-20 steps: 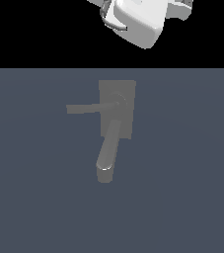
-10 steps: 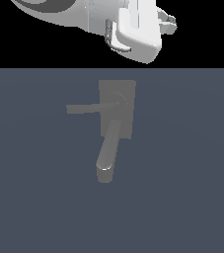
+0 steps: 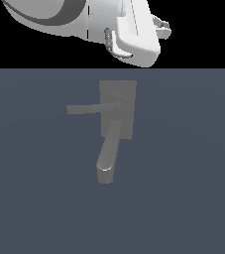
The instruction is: Turn on the faucet by rotating a designated handle.
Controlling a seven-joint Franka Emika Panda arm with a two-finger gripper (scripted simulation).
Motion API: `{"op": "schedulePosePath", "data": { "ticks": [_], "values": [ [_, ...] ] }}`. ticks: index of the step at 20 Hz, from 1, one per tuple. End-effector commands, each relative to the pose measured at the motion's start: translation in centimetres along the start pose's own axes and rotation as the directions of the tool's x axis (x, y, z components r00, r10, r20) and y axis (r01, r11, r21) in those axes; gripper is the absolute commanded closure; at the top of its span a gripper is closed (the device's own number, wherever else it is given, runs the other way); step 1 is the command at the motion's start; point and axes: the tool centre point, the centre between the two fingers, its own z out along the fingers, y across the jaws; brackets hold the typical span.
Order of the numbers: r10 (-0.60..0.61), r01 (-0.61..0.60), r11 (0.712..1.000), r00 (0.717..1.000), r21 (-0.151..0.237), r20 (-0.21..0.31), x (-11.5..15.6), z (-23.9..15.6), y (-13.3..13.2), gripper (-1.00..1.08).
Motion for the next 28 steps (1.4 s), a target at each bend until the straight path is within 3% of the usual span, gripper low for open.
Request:
{"op": "schedulePosePath", "data": {
  "ticks": [1,10,16,21,28],
  "values": [
    [0.013,-0.013,1.0,1.0,-0.01,-0.006,-0.2,-0.2,0.5,1.08],
    [0.135,-0.14,0.987,0.989,-0.08,-0.063,-2.2,-2.2,4.1,1.08],
    [0.265,-0.286,0.943,0.955,-0.171,-0.136,-5.2,-5.2,8.3,1.08],
    [0.377,-0.429,0.86,0.899,-0.278,-0.221,-9.1,-9.2,12.5,1.08],
    [0.462,-0.575,0.693,0.817,-0.435,-0.344,-14.5,-16.5,17.1,1.08]
  ]
}}
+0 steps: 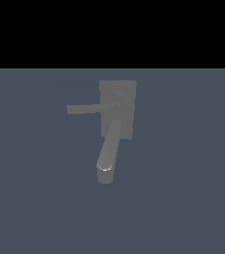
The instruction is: Turn on the faucet by rotating a designated handle.
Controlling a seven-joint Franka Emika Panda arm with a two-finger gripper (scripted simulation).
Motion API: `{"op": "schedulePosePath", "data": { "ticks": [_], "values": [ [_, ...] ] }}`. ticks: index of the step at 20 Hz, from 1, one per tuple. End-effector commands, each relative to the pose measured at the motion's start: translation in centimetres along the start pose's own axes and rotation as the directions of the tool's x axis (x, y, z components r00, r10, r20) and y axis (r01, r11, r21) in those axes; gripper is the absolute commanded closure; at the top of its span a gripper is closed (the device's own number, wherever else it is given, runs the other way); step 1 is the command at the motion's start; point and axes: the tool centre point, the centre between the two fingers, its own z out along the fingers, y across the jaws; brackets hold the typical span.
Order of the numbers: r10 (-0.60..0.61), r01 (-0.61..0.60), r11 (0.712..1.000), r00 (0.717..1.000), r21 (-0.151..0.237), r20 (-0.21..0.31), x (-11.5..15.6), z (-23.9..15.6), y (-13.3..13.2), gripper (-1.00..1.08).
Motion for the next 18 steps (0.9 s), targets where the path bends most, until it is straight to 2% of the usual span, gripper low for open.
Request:
{"op": "schedulePosePath", "data": {
  "ticks": [1,5,10,14,18],
  "values": [
    [0.044,-0.047,0.995,0.999,-0.083,-0.031,0.0,-1.9,3.0,1.08],
    [0.082,-0.099,0.972,0.993,-0.212,-0.088,0.4,-5.5,7.1,1.08],
    [0.08,-0.135,0.922,0.984,-0.363,-0.162,1.7,-10.6,10.7,1.08],
    [0.039,-0.139,0.871,0.976,-0.471,-0.216,3.6,-14.9,12.2,1.08],
    [-0.033,-0.124,0.816,0.965,-0.565,-0.26,6.3,-19.0,12.2,1.08]
  ]
}}
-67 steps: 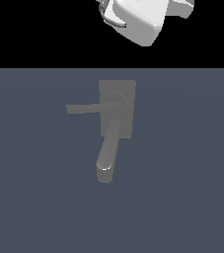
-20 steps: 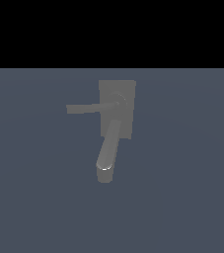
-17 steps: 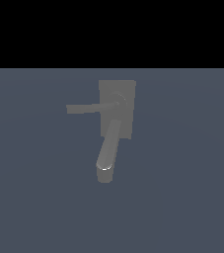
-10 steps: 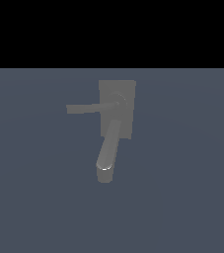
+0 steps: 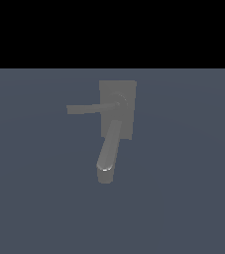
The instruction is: Turn on the faucet by rotating a designated handle.
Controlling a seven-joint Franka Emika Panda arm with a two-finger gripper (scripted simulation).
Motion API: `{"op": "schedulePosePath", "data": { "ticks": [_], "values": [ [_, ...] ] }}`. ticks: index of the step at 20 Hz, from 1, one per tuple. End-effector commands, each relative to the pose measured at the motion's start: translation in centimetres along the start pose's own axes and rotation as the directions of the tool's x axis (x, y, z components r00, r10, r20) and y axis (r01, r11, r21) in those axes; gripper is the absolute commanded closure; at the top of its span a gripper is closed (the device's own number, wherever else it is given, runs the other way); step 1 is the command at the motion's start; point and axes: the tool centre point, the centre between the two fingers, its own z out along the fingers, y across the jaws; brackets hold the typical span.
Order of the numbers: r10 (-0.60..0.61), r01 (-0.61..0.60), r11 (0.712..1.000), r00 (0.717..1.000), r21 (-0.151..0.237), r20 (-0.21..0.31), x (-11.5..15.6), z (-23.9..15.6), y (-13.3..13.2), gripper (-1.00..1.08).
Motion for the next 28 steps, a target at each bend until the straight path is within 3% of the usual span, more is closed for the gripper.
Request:
{"op": "schedulePosePath", "data": {
  "ticks": [1,8,14,20,28],
  "values": [
    [-0.028,0.025,0.998,0.998,-0.063,-0.049,2.4,-1.8,0.9,1.08],
    [-0.169,0.131,0.971,0.967,-0.198,-0.189,9.9,-7.2,-0.7,1.08],
    [-0.33,0.251,0.929,0.895,-0.273,-0.299,16.2,-11.5,-6.5,1.08],
    [-0.494,0.394,0.866,0.773,-0.31,-0.398,21.0,-15.2,-16.2,1.08],
    [-0.656,0.594,0.743,0.555,-0.308,-0.511,22.6,-18.9,-32.4,1.08]
  ]
}}
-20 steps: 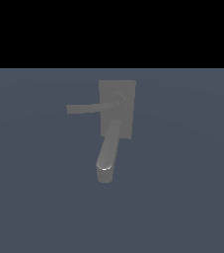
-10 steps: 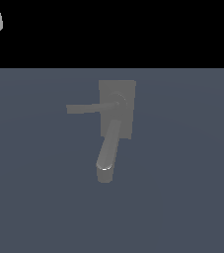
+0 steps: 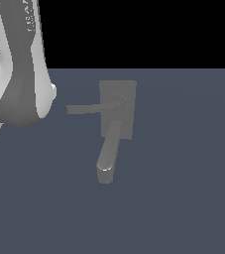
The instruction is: Turn on the faucet by rotating a designated handle.
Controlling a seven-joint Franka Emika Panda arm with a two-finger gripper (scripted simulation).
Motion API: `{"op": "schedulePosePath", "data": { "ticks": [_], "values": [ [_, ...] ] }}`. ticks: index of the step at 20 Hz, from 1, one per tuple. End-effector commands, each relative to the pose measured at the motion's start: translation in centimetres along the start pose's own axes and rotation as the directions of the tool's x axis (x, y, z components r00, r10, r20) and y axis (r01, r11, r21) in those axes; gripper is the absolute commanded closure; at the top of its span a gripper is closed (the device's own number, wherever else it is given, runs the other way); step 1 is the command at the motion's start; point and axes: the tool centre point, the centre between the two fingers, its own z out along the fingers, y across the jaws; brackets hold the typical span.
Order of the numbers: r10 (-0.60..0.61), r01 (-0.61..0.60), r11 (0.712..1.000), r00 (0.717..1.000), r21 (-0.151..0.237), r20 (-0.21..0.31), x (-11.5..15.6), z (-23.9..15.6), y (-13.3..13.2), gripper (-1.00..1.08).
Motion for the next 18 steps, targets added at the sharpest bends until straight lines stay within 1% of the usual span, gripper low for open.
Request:
{"op": "schedulePosePath", "data": {
  "ticks": [1,5,10,12,18],
  "values": [
    [-0.056,0.058,0.998,0.997,0.038,-0.06,3.4,-0.5,-3.5,1.08],
    [-0.117,0.13,0.987,0.984,0.093,-0.135,7.1,-1.5,-8.4,1.08],
    [-0.159,0.188,0.972,0.968,0.139,-0.196,9.8,-2.6,-12.7,1.08],
    [-0.168,0.202,0.968,0.963,0.15,-0.21,10.3,-2.9,-13.7,1.08],
    [-0.18,0.22,0.961,0.957,0.165,-0.229,11.1,-3.3,-15.1,1.08]
  ]
}}
